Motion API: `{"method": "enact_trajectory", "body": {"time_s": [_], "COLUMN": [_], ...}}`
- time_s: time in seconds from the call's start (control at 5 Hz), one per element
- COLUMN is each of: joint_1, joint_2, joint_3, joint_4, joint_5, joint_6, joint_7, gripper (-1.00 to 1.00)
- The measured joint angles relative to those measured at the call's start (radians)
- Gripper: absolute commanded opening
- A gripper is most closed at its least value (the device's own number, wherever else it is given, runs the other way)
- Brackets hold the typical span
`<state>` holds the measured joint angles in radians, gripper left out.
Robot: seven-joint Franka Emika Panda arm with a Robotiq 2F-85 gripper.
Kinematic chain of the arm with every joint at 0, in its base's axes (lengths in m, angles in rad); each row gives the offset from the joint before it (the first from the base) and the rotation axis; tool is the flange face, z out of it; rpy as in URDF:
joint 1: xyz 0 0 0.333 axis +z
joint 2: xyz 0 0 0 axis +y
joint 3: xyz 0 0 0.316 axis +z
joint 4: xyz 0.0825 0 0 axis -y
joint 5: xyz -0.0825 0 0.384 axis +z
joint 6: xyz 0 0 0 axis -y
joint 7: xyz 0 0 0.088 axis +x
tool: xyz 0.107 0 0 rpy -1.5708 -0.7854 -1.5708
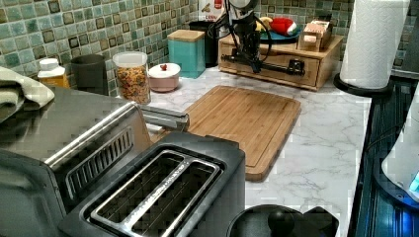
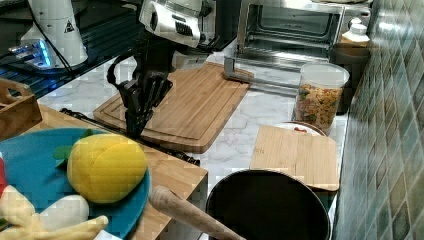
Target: Close the drawer.
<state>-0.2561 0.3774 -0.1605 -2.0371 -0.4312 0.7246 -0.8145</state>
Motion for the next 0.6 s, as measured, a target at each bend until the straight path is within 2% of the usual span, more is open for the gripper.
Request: {"method": "enact_trajectory", "body": {"time_s": [0.6], "joint_1": [0.016], "joint_2": [0.000], "joint_3": [-0.014], "joint_4": [0.002], "joint_5": [0.001], "joint_6": [-0.004], "joint_7": [0.000], "gripper": [-1.00]}}
